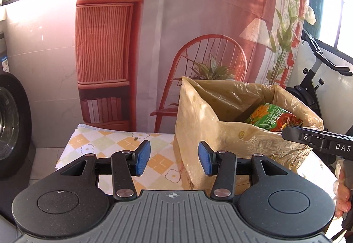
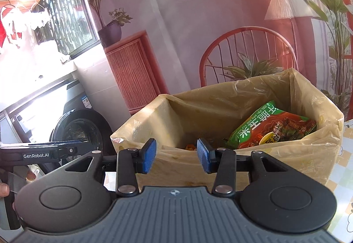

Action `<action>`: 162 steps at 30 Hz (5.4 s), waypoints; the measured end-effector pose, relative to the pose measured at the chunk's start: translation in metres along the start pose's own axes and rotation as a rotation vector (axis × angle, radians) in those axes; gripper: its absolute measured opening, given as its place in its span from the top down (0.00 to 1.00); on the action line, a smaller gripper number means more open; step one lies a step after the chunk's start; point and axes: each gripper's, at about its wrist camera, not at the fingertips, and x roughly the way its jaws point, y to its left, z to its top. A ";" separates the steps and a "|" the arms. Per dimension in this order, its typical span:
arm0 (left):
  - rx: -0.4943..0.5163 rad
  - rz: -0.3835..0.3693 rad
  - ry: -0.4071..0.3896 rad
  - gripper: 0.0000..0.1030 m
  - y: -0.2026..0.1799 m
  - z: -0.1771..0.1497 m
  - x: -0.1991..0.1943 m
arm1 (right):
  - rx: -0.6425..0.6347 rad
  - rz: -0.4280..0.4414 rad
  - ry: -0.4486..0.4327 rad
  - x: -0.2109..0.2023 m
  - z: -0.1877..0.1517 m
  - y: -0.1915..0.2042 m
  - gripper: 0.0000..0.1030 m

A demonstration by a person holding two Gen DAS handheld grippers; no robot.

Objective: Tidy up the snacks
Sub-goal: 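Withdraw both open grippers from the box toward the remaining snacks, then grasp the red pouch with the left gripper while the right gripper grasps the yellow-orange packet, then carry both packets over the box and open both grippers to drop them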

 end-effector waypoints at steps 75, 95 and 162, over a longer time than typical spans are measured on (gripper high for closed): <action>0.048 0.112 0.273 0.43 0.010 -0.139 0.108 | -0.164 0.041 0.595 0.070 -0.155 0.007 0.67; -0.024 0.126 0.110 0.84 -0.013 -0.122 0.024 | -0.134 0.071 0.491 0.045 -0.138 0.011 0.68; 0.048 -0.051 -0.105 0.57 -0.103 0.053 0.103 | -0.138 -0.078 0.045 0.060 0.024 -0.051 0.56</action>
